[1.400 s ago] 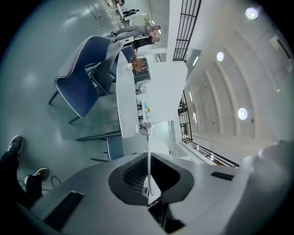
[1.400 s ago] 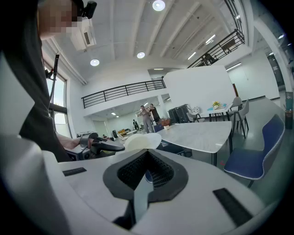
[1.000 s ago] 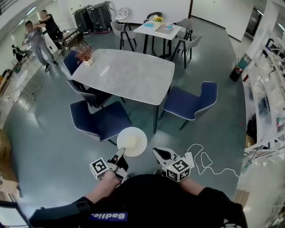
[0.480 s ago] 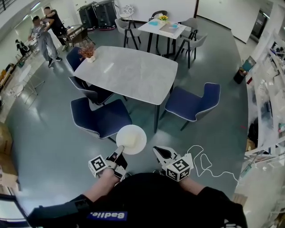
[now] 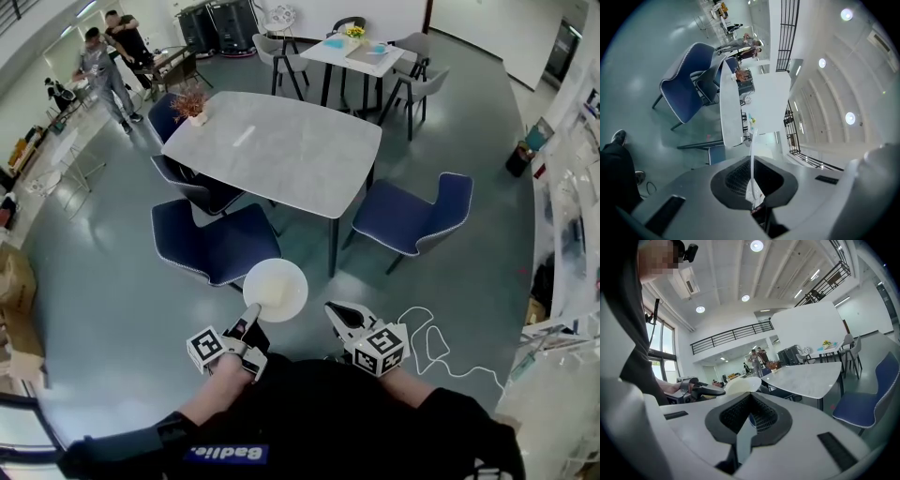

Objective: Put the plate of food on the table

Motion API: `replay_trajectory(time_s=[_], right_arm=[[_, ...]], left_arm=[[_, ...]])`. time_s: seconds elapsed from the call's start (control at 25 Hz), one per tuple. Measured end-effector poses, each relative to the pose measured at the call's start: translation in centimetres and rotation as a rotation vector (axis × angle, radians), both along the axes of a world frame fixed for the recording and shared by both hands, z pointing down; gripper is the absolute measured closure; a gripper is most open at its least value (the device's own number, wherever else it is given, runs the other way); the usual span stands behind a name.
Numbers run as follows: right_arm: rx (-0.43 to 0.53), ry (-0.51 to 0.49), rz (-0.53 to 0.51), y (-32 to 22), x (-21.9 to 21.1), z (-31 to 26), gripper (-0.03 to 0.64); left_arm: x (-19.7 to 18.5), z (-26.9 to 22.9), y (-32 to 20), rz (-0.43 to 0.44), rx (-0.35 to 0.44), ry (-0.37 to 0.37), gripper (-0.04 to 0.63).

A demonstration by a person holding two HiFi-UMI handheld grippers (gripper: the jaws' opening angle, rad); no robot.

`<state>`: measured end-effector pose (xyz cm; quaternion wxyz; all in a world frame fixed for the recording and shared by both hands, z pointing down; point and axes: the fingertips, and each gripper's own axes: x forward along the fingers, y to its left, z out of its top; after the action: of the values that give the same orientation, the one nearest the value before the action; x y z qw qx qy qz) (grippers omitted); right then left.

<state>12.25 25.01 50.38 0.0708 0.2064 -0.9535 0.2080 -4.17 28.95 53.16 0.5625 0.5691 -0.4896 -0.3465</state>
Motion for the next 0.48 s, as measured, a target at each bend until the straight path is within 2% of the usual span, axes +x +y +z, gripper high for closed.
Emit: replay_trajectory(time_s=[0.48], right_arm=[[0.015,0.036,0.033,-5.4,-1.9,0.8,0.607]], left_arm=[[-2.5,1.1,-5.1,0.005,0.005,0.007,0.583]])
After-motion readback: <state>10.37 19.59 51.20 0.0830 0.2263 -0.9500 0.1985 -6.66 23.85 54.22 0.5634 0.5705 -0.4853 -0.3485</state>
